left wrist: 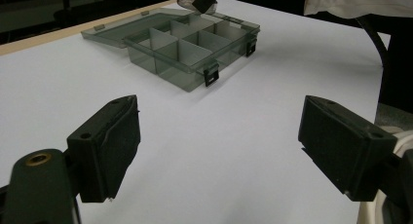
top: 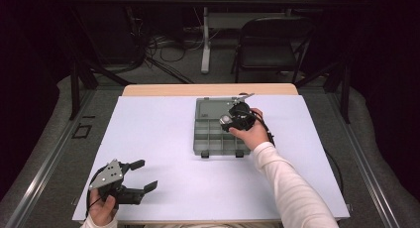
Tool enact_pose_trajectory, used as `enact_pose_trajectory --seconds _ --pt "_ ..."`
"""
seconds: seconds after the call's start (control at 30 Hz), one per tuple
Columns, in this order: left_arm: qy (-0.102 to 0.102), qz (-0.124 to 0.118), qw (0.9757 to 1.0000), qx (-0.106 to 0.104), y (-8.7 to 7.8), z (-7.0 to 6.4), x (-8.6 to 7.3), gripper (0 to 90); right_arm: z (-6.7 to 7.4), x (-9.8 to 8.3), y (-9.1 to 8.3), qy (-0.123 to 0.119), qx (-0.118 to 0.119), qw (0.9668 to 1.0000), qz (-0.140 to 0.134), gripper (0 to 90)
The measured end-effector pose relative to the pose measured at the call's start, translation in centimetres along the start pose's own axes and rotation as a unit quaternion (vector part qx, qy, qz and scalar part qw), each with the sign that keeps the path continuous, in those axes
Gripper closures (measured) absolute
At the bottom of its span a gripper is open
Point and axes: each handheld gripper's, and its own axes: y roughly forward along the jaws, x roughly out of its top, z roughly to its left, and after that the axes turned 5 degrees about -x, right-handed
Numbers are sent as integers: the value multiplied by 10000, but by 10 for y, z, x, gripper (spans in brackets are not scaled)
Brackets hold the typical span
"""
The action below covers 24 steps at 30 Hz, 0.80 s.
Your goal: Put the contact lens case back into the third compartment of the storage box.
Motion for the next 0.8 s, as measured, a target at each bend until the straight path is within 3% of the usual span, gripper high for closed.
enact_pose_trajectory --seconds 0.8 --pt "0 4 10000 2 1 0 0 159 -3 -2 19 54 48 10000 -67 483"
